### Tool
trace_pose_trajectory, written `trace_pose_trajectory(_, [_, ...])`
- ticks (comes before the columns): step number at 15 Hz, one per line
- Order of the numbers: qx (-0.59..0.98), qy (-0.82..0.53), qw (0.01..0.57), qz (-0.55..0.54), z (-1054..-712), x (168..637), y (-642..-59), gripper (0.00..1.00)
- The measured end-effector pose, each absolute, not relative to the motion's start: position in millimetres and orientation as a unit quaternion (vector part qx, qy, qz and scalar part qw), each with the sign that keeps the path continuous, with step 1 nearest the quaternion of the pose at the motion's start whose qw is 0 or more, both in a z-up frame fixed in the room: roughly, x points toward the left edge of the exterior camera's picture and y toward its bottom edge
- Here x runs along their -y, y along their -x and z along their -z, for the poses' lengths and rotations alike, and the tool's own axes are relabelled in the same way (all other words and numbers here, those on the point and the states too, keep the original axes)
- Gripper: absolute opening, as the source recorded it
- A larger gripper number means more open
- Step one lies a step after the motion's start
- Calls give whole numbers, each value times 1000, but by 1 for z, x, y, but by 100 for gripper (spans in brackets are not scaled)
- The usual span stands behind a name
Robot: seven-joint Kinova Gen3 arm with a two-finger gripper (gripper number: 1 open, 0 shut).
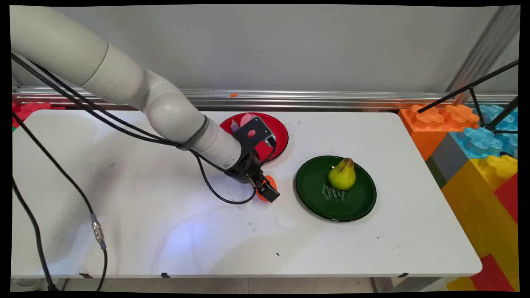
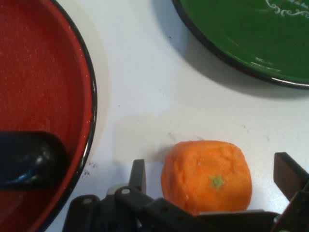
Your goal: Pick up the eggplant from the red plate
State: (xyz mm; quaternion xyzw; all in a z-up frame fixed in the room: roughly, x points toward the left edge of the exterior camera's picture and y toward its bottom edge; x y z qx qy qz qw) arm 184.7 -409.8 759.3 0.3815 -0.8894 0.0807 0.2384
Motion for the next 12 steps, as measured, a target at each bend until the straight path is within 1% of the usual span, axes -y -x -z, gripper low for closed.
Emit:
trace_pose_trajectory(6, [891,-379,237,-81,-764,409,-186,100])
trace_pose_trajectory(12, [891,-376,241,-81,-790,414,-186,100])
